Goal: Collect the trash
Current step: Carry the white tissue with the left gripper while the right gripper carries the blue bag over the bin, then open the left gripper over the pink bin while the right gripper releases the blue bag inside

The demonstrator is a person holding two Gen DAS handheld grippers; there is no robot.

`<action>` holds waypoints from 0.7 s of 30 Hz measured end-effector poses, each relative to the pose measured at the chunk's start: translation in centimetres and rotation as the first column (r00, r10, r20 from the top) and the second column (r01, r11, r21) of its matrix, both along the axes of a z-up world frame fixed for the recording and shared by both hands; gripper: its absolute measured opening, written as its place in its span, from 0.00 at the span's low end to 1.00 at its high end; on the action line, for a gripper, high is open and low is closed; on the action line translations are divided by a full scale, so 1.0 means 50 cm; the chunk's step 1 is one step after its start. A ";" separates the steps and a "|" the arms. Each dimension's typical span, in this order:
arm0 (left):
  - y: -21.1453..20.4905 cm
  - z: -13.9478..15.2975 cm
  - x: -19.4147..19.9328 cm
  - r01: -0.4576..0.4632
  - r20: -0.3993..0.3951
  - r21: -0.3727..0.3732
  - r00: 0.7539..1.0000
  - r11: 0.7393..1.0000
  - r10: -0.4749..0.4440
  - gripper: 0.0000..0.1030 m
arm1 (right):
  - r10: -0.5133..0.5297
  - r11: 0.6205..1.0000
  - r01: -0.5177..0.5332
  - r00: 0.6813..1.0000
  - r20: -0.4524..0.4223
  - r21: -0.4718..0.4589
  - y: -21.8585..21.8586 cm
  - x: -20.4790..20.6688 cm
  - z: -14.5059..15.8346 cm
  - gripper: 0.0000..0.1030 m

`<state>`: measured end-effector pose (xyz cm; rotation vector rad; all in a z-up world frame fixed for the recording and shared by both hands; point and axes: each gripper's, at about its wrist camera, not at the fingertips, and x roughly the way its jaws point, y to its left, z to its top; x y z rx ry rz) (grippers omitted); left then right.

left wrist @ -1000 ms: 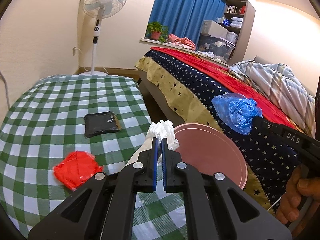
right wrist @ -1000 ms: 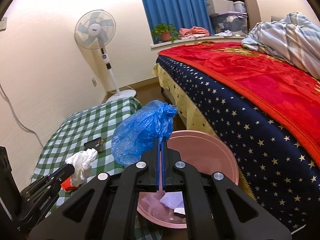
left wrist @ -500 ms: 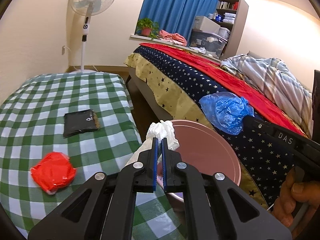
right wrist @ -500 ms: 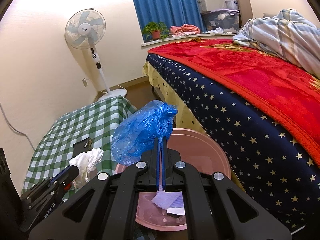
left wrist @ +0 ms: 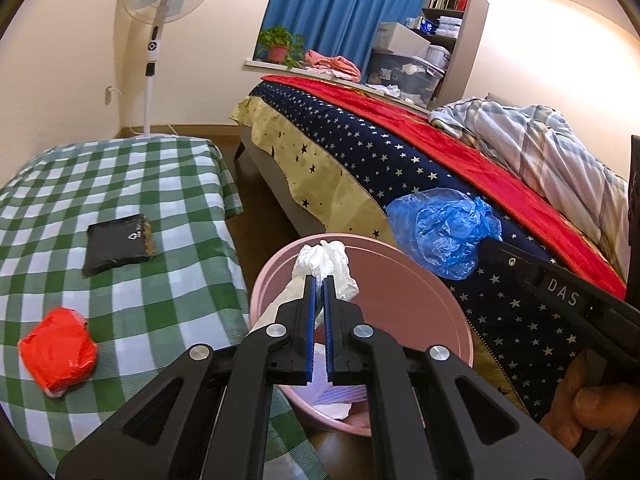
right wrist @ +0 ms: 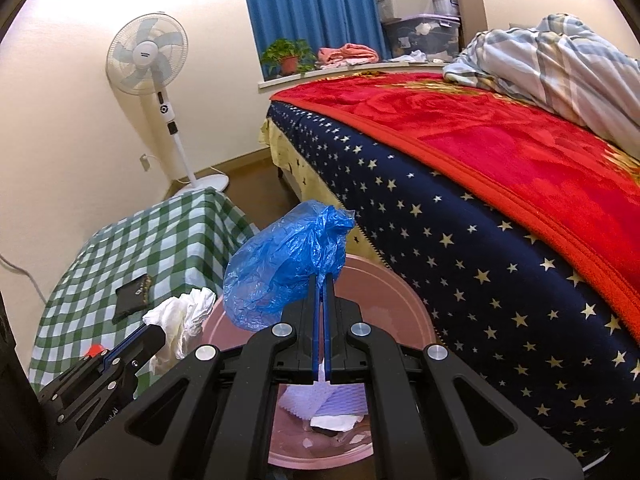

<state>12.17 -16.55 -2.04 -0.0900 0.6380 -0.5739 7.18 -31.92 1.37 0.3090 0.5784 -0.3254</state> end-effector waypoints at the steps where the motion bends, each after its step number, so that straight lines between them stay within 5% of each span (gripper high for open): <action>1: -0.004 -0.003 0.001 0.002 -0.002 0.002 1.000 1.000 -0.002 0.04 | -0.002 1.000 0.002 1.000 -0.002 0.000 -0.001 0.001 -0.002 0.01; 10: -0.039 -0.018 0.018 0.037 -0.022 0.009 0.999 0.999 -0.037 0.08 | -0.058 0.998 0.057 0.998 -0.030 -0.017 -0.015 0.007 -0.011 0.07; 12: -0.043 -0.018 0.017 0.041 -0.021 0.013 0.999 0.999 -0.041 0.22 | -0.081 0.997 0.081 0.996 -0.043 0.000 -0.024 0.006 -0.017 0.31; 14: -0.038 -0.017 0.018 0.033 -0.018 0.012 0.999 0.999 -0.032 0.27 | -0.101 0.995 0.101 0.994 -0.039 0.011 -0.031 0.003 -0.019 0.45; 21: 0.011 -0.010 0.018 -0.025 -0.019 0.011 0.999 1.000 0.026 0.27 | -0.061 0.998 0.061 0.998 -0.019 0.004 -0.013 0.002 -0.011 0.45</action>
